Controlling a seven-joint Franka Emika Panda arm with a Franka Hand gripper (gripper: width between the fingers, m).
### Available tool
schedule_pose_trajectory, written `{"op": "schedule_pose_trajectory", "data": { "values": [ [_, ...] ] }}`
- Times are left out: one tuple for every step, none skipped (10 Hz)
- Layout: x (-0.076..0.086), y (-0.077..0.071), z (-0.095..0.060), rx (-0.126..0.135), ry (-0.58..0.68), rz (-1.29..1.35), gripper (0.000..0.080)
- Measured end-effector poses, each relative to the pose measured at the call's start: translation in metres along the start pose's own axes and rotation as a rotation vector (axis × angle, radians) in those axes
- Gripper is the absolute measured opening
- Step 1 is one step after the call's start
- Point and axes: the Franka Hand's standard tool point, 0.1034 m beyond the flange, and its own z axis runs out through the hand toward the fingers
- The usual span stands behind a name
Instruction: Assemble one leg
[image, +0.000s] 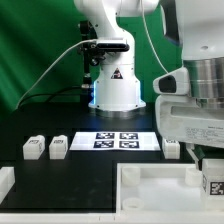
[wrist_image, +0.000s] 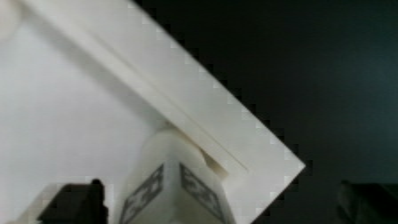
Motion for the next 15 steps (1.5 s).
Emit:
{"op": "schedule_pose_trajectory", "data": {
  "values": [
    [0.002,0.002,0.0,-0.005,0.003,-0.107,0.0649],
    [0.009,0.009,0.0,-0.025,0.016,-0.261,0.0649],
    [0.015,0.015,-0.001,-0.03,0.021,-0.408,0.0649],
    [0.019,0.017,0.001,-0.036,0.032,-0.534,0.0649],
    [0.018,0.017,0.002,-0.043,0.032,-0.637,0.0649],
    [0.016,0.015,0.002,-0.06,0.033,-0.779,0.0649],
    [0.013,0.012,0.002,-0.072,0.033,-0.877,0.0649],
    [0.013,0.011,0.003,-0.071,0.032,-0.892,0.0649],
    [0.013,0.012,0.003,-0.07,0.033,-0.862,0.0526],
    [0.013,0.011,0.003,-0.069,0.034,-0.836,0.0526],
    [0.013,0.011,0.003,-0.068,0.034,-0.82,0.0388],
    [0.013,0.012,0.003,-0.064,0.036,-0.723,0.0291],
    [0.013,0.012,0.003,-0.062,0.038,-0.645,0.0291],
    [0.014,0.012,0.003,-0.058,0.042,-0.504,0.0291],
    [0.017,0.012,0.003,-0.058,0.04,-0.354,0.0292]
  ]
}}
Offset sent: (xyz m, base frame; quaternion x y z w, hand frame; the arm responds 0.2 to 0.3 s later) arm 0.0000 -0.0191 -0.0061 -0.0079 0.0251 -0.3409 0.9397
